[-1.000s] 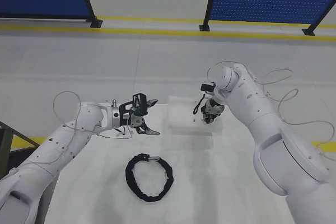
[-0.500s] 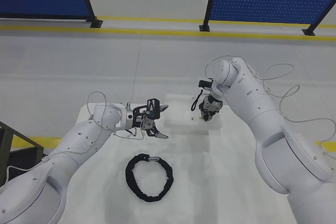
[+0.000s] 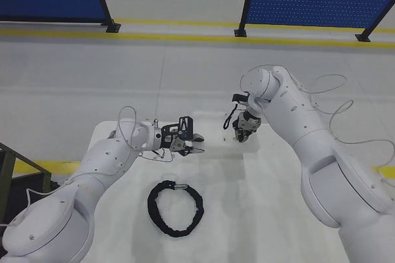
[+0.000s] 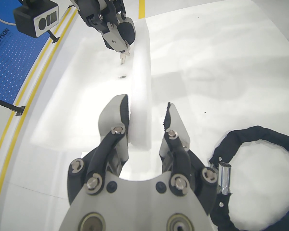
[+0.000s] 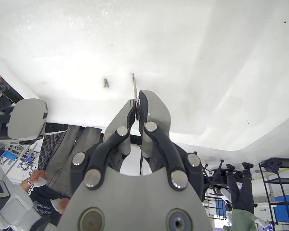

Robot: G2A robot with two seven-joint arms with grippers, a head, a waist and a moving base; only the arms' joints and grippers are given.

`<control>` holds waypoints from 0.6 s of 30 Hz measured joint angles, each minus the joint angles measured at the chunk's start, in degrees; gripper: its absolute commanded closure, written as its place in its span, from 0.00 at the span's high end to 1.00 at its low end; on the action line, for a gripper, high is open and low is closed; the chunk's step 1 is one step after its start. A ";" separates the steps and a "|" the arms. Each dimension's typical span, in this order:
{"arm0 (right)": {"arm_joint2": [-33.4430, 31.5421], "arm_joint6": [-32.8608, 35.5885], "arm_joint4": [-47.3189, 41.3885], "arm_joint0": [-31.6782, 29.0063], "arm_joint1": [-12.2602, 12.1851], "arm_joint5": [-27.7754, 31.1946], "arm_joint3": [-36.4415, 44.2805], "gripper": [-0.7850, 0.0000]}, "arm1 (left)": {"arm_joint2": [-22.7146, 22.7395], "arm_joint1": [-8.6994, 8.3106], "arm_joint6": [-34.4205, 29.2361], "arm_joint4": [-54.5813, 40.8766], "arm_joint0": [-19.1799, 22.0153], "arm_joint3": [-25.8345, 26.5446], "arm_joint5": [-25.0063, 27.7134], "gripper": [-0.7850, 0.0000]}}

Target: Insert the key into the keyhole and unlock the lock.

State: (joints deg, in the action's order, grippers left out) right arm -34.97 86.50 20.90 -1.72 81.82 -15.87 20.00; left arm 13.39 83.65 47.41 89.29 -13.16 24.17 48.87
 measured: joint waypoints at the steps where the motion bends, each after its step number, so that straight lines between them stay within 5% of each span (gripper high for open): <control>1: -0.06 0.04 0.02 0.02 -0.03 0.00 0.10 0.00 | -0.10 0.24 0.07 0.40 0.15 -0.40 -0.10 0.00; 18: 0.20 0.70 3.34 0.91 -0.20 -1.24 2.34 0.00 | -1.04 3.51 -2.73 5.69 2.31 -5.71 -0.44 0.00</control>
State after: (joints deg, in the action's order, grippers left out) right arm -34.77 87.20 24.24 -0.82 81.62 -17.11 22.33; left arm 12.35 87.16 44.68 94.98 -10.85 18.47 48.43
